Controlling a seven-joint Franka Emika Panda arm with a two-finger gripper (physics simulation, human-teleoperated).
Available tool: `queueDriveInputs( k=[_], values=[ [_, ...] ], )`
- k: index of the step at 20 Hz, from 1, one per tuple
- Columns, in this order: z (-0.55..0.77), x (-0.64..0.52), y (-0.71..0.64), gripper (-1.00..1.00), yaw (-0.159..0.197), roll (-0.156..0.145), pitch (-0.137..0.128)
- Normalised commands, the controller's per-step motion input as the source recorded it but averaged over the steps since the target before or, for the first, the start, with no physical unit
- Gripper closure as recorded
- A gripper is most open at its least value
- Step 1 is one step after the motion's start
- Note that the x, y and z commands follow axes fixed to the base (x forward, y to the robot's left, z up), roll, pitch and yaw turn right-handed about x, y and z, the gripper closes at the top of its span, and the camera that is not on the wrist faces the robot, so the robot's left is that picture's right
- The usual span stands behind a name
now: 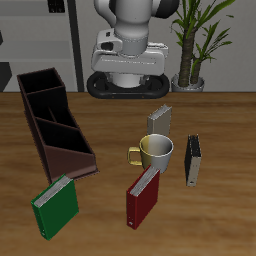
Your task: Place the green book into the right desk caddy's right compartment
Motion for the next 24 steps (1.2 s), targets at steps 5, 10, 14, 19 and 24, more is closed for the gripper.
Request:
queueDriveInputs(
  k=[5, 10, 14, 19, 24],
  values=[
    [0.07, 0.22, 0.01, -1.0, 0.013, 0.051, -0.002],
    [0.06, 0.31, -0.11, -1.0, 0.029, 0.056, 0.019],
    [0.09, 0.34, -0.22, -1.0, 0.077, 0.033, -0.017],
    [0.08, 0.23, -0.31, -1.0, -0.015, -0.02, -0.012],
    [0.14, 0.28, -0.38, -1.0, 0.027, -0.036, -0.037]
  ],
)
